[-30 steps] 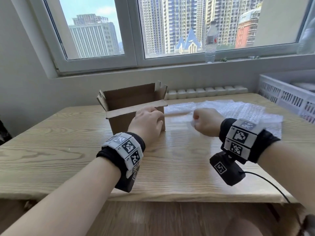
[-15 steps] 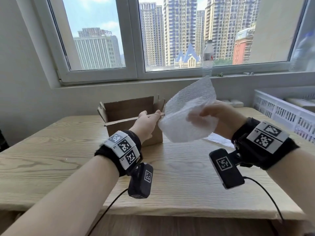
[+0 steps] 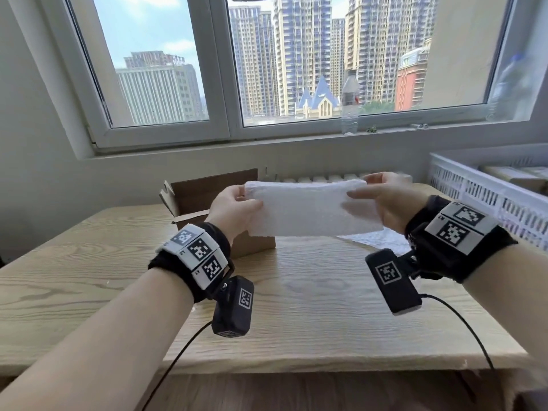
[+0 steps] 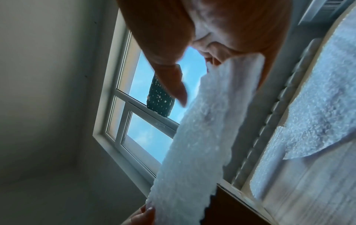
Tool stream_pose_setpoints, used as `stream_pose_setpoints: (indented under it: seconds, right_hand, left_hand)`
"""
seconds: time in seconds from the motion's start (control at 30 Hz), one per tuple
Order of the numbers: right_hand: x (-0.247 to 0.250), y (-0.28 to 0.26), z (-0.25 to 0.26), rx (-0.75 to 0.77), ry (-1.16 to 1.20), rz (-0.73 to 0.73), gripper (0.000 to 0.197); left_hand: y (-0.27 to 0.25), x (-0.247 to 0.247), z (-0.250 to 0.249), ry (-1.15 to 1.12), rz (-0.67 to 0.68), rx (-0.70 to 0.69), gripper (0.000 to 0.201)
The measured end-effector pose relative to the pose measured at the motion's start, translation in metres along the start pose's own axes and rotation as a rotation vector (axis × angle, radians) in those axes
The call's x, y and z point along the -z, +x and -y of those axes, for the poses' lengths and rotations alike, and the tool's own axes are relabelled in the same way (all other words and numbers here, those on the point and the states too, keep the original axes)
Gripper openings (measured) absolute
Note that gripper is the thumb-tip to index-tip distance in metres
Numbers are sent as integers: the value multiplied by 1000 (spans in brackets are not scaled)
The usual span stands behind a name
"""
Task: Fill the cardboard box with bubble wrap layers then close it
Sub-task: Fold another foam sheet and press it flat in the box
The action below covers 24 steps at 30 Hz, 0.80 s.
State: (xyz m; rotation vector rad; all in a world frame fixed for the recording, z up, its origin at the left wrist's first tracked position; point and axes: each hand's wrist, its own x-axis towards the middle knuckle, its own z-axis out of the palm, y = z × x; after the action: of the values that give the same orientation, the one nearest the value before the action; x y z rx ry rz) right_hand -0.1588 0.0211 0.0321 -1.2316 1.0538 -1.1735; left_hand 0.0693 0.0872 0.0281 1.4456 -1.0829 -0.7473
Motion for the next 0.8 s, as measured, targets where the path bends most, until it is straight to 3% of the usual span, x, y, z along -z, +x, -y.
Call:
stream_pose_setpoints:
  seconds: [0.1, 0.17, 0.23, 0.33, 0.43, 0.53, 0.63, 0.73, 0.8]
  right_hand:
    - [1, -3, -4, 91, -72, -72, 75]
    - [1, -5, -7, 174, -88, 5, 81]
    - [-2, -8, -7, 254, -179, 92, 71]
    - [-6, -7, -7, 333, -423, 106, 54]
    - [-9, -5, -5, 405, -681, -4, 40]
    - [-14, -6, -1, 461, -844, -156, 33]
    - [-16, -6, 3, 415, -766, -85, 34]
    - [-18, -5, 3, 227, -303, 137, 21]
    - [-23, -5, 1, 151, -103, 197, 16]
  left_hand:
    - [2, 5, 3, 4, -36, -13, 62]
    - [1, 9, 5, 70, -25, -81, 76]
    - [-1, 11, 5, 225, 17, -183, 68]
    - [-3, 15, 3, 483, 62, -272, 45]
    - [-2, 17, 3, 678, 21, -285, 29]
    - [-4, 19, 2, 723, -55, -306, 22]
    - [-1, 23, 1, 733, -68, -354, 30]
    - [2, 30, -1, 598, -90, -327, 30]
    - [3, 35, 1, 555, -124, -323, 29]
